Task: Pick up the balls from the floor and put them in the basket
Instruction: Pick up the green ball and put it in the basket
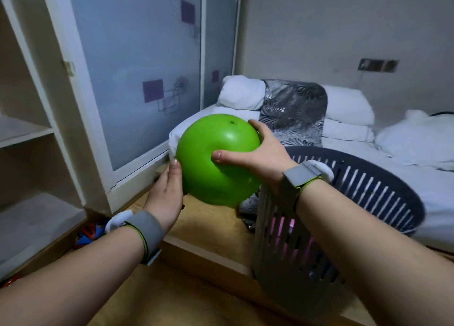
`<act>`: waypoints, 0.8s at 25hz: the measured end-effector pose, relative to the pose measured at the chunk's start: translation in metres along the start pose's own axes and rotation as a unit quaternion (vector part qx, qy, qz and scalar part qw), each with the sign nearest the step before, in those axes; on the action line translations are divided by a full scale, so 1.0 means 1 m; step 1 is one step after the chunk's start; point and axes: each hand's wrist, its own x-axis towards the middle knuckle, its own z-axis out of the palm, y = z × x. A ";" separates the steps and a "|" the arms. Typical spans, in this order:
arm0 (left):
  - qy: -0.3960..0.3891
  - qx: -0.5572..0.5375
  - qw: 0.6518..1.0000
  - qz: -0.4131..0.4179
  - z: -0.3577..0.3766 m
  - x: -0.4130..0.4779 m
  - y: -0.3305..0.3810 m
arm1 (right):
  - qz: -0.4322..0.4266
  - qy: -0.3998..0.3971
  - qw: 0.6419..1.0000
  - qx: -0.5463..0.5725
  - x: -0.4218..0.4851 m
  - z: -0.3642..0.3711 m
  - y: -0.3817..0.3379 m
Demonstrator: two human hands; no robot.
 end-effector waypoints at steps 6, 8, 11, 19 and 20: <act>-0.104 0.019 0.991 0.085 0.098 0.013 0.061 | -0.048 0.113 0.984 -0.126 0.010 -0.117 0.004; -0.157 0.041 0.982 0.099 0.123 0.009 0.064 | -0.034 0.136 0.975 -0.172 0.000 -0.138 0.020; -0.215 0.153 0.958 0.114 0.154 0.006 0.051 | 0.026 0.114 0.946 -0.301 -0.013 -0.158 0.050; -0.153 0.173 0.959 0.166 0.149 -0.010 0.033 | 0.094 -0.020 0.936 -0.337 -0.012 -0.147 0.086; -0.151 0.173 0.961 0.157 0.142 -0.013 0.032 | 0.079 -0.015 0.942 -0.325 -0.011 -0.138 0.085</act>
